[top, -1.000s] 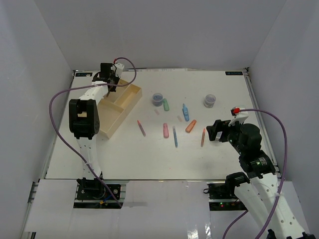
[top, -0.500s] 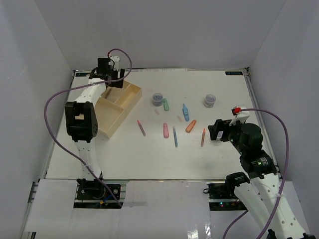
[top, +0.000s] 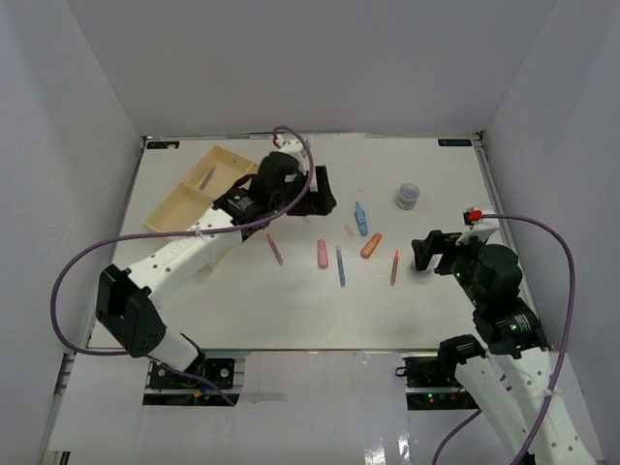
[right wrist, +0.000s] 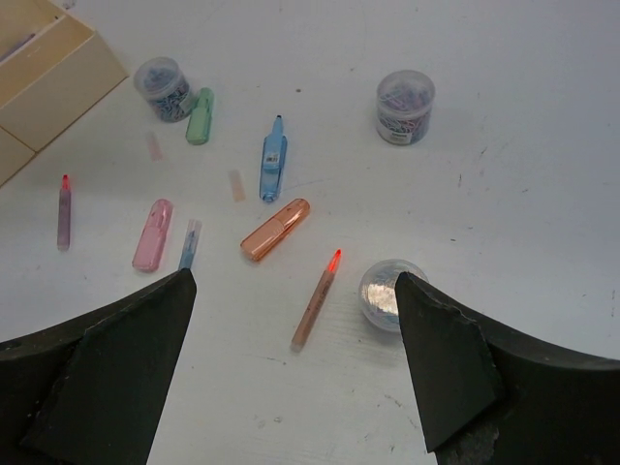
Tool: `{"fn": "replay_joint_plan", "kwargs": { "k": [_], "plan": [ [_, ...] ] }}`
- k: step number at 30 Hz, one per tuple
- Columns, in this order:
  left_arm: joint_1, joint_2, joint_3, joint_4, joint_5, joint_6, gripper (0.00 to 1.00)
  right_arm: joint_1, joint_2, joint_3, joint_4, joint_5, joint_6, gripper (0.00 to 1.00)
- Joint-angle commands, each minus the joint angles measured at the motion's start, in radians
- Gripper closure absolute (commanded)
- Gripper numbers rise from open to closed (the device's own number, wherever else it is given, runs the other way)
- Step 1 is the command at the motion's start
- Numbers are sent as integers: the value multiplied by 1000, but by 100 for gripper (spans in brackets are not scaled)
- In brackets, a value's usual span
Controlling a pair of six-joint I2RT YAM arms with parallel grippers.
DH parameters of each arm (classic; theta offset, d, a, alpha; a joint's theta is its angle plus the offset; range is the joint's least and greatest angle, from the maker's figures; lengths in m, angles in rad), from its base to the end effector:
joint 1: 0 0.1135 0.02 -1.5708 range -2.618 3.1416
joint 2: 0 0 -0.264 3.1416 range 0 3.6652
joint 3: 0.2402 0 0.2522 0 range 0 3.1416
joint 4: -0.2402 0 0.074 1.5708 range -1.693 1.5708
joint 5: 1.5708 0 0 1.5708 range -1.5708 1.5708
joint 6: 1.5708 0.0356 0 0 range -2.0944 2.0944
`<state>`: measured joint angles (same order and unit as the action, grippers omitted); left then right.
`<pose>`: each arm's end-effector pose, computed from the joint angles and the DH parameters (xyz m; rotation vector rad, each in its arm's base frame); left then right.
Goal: Sort the stationery into containers
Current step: Place the pen in the storage box, then pick up the pen from the center of the board.
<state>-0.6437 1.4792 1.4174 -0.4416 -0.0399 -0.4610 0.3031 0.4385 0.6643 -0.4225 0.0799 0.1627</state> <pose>0.2728 -0.2029 0.3683 0.1698 2.1294 -0.6260 0.1093 0.0312 0.3175 -0.0664 1.7733 0.2668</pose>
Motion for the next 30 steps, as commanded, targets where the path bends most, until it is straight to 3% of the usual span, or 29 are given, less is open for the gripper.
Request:
{"fn": "replay_joint_plan", "kwargs": {
  "k": [1, 4, 10, 19, 30],
  "plan": [
    [-142, 67, -81, -117, -86, -253, 2, 4, -15, 38, -19, 24, 24, 10],
    [-238, 168, -57, -198, -147, -326, 2, 2, -17, 43, -36, 32, 17, 10],
    [-332, 381, 86, -305, -167, -419, 14, 2, -26, 20, -44, 5, 20, 10],
    [-355, 581, 233, -414, -183, -467, 32, 4, -50, -19, -47, -28, 26, 10],
    [-355, 710, 348, -490, -241, -455, 45, 4, -80, -46, -38, -45, 32, 10]
  ]
}}
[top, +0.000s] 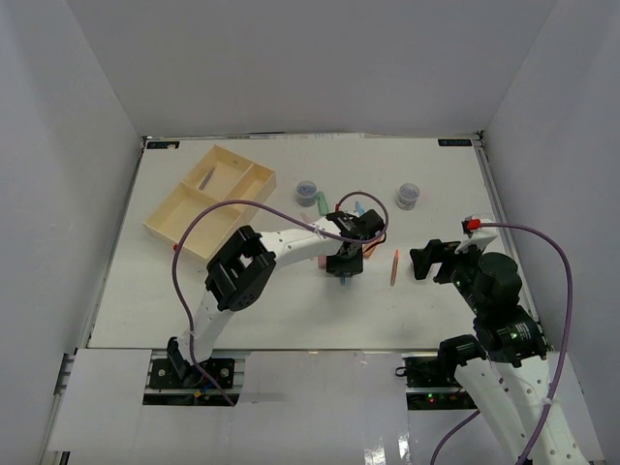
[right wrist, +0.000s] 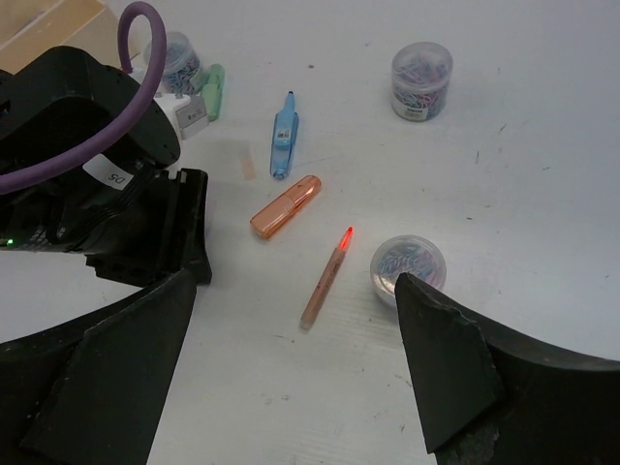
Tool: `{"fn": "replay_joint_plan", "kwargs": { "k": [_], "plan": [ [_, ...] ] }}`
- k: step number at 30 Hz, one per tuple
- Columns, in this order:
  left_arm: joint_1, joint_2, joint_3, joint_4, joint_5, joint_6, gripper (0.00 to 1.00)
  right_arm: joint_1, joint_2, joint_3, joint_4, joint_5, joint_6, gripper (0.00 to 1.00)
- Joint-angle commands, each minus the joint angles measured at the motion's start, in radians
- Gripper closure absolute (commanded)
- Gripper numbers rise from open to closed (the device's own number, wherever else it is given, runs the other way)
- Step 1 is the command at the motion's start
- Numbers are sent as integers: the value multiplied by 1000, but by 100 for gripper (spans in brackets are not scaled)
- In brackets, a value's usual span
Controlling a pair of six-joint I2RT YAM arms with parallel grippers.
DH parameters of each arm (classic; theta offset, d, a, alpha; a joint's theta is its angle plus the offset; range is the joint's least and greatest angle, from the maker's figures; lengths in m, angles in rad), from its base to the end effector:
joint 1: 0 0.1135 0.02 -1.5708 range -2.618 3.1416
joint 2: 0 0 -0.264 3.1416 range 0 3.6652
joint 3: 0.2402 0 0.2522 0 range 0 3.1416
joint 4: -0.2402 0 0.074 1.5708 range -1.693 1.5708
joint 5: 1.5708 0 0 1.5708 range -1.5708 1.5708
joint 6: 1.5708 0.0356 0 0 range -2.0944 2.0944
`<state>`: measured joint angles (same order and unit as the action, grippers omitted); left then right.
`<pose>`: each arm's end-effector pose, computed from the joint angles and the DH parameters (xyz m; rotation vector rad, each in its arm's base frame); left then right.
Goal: Sort the stationery into containers
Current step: Pick up the pen from the center of the board, then place the pen in the storage box.
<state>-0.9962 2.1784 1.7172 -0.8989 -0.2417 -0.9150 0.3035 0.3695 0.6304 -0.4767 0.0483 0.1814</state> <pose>0.2460 -0.3643 0.1688 0.0784 2.8225 -0.0459 0.0979 0.0289 0.3065 -0.0747 1.7950 0.3048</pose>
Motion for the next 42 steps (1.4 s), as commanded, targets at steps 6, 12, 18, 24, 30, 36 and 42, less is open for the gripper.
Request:
{"fn": "replay_joint_plan", "kwargs": {
  "k": [6, 12, 18, 24, 30, 36, 42],
  "plan": [
    [1, 37, 64, -44, -41, 7, 59, 2, -17, -15, 15, -15, 15, 10],
    [1, 9, 32, -38, -21, 13, 80, 2, -12, -17, 18, -14, 15, 10],
    [7, -78, 42, -37, -48, 93, 100, 2, 3, -3, 16, -18, 7, 10],
    [122, -218, 36, -2, -119, 336, 100, 3, 20, 11, 24, -38, -16, 10],
    [324, -345, -19, 138, -130, 753, 100, 2, 39, 14, 36, -38, -22, 10],
    [540, -339, -21, 322, -71, 1100, 100, 2, 57, 2, 65, -85, -31, 10],
    [744, -232, 96, 339, 93, 1188, 100, 2, 81, 0, 72, -165, -75, 10]
  ]
}}
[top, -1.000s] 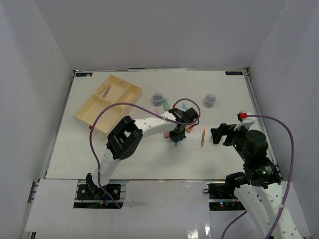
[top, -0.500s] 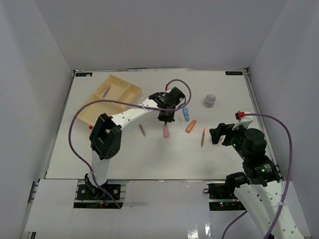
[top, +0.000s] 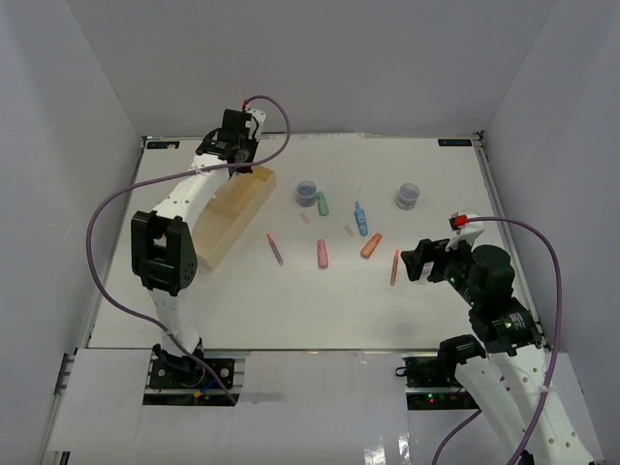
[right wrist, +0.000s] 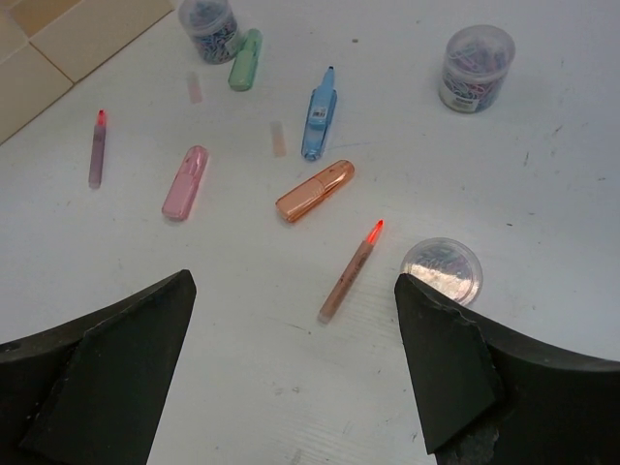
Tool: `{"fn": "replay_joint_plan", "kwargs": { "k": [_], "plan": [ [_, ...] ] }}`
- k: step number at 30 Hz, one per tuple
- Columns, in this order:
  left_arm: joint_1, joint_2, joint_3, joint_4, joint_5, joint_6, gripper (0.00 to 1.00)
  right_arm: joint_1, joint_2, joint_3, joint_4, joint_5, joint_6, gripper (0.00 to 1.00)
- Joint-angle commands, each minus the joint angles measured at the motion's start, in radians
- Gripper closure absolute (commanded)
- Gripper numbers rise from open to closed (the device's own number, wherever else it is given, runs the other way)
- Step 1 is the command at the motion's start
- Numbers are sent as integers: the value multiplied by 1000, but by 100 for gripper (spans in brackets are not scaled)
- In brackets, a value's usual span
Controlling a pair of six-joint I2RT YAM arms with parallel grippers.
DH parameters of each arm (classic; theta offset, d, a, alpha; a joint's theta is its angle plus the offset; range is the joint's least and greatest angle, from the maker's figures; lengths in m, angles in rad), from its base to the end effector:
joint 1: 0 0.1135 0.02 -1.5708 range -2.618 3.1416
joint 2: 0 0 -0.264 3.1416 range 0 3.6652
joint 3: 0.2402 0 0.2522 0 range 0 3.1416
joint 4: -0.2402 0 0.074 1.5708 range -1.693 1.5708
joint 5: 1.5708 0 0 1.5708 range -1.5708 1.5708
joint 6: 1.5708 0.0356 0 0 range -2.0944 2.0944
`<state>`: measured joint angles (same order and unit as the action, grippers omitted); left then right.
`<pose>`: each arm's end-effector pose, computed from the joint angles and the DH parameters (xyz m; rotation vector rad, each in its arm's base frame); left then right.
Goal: Sort the stationery into containers
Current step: Place the pen in the storage box.
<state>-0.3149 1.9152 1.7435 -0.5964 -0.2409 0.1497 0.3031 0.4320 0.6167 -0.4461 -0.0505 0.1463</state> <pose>0.4199 -0.1278 0.3038 0.4175 2.2817 0.1983 0.1100 0.0363 0.2997 -0.1803 1.8382 0.3613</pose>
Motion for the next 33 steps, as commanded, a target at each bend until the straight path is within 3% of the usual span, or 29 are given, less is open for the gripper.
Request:
{"fn": "replay_joint_plan", "kwargs": {
  "k": [1, 6, 12, 20, 27, 33],
  "plan": [
    [88, 69, 86, 35, 104, 134, 100, 2, 25, 15, 40, -83, -45, 10],
    [129, 171, 171, 33, 65, 206, 100, 2, 63, 15, 53, -115, -60, 10],
    [165, 211, 139, 46, 98, 186, 98, 2, 88, 8, 66, -112, -67, 10],
    [175, 223, 134, 64, 103, 143, 47, 2, 105, 11, 67, -123, -57, 10],
    [175, 167, 113, 64, 117, 87, 23, 2, 126, 21, 52, -104, -1, 10],
    [175, -5, 59, 66, 146, -43, 9, 4, 183, 43, 23, -100, 47, 10]
  ]
}}
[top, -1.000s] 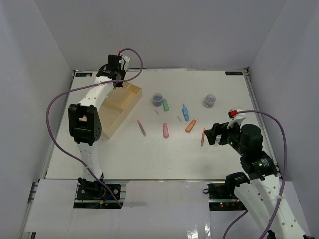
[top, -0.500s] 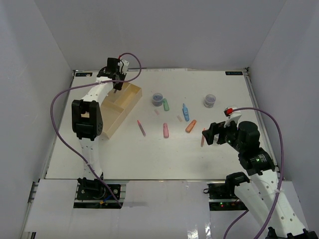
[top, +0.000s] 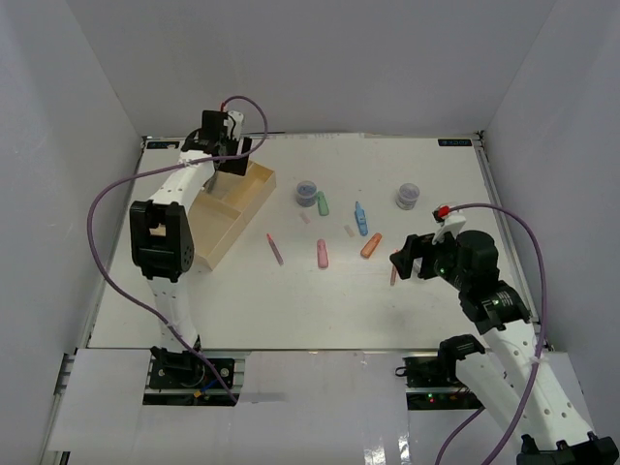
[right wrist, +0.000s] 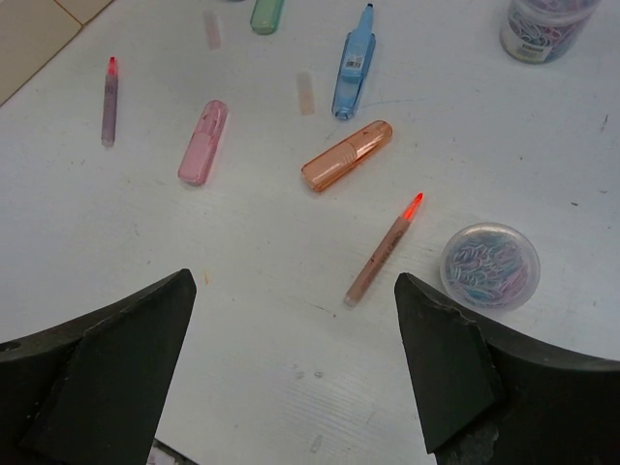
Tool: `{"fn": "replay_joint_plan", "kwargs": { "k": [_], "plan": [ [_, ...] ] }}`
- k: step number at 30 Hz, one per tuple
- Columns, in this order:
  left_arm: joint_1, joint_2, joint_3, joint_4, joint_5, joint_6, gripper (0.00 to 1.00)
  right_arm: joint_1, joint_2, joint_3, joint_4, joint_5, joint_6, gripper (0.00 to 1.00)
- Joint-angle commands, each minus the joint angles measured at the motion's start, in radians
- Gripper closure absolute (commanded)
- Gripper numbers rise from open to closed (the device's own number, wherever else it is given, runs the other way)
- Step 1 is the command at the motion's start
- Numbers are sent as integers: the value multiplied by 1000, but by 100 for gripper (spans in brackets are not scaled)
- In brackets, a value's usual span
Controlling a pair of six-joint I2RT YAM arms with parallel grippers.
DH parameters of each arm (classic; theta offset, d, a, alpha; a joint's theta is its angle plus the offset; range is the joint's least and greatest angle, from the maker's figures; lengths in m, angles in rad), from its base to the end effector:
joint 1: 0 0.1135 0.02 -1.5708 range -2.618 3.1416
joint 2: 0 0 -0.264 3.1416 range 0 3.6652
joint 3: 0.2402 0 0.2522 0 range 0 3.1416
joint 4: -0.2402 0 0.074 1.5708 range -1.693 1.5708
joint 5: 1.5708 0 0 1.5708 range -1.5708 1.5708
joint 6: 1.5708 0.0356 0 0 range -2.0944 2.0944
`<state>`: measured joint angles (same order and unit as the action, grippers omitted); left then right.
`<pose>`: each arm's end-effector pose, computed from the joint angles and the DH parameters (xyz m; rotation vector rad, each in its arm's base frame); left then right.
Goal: Sort the stationery into containers
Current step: Place the pen in the storage box.
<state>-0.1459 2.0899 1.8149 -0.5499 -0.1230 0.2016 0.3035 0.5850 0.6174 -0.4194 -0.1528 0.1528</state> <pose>0.4728 -0.0651 0.2536 0.3571 2.3679 0.1734 0.1357 0.0482 0.2860 -0.2503 1.9642 0.4481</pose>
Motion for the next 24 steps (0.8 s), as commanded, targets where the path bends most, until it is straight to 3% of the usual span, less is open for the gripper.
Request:
{"fn": "replay_joint_plan", "kwargs": {
  "k": [1, 6, 10, 15, 21, 24],
  "plan": [
    [6, -236, -26, 18, 23, -125, 4, 2, 39, 45, -7, 9, 50, 10],
    [6, -454, -193, 77, 58, -272, 2, 5, 149, 88, -85, 81, 90, 7],
    [8, -675, -490, 227, 111, -369, 2, 11, 234, 128, -128, 113, 119, 1],
    [6, -893, -728, 320, 226, -461, 2, 101, 347, 139, -117, 201, 178, 9],
    [-26, -962, -907, 403, 338, -476, 2, 221, 496, 147, -96, 366, 293, 18],
    [-52, -990, -970, 447, 287, -464, 2, 244, 538, 101, -52, 413, 350, 23]
  ]
}}
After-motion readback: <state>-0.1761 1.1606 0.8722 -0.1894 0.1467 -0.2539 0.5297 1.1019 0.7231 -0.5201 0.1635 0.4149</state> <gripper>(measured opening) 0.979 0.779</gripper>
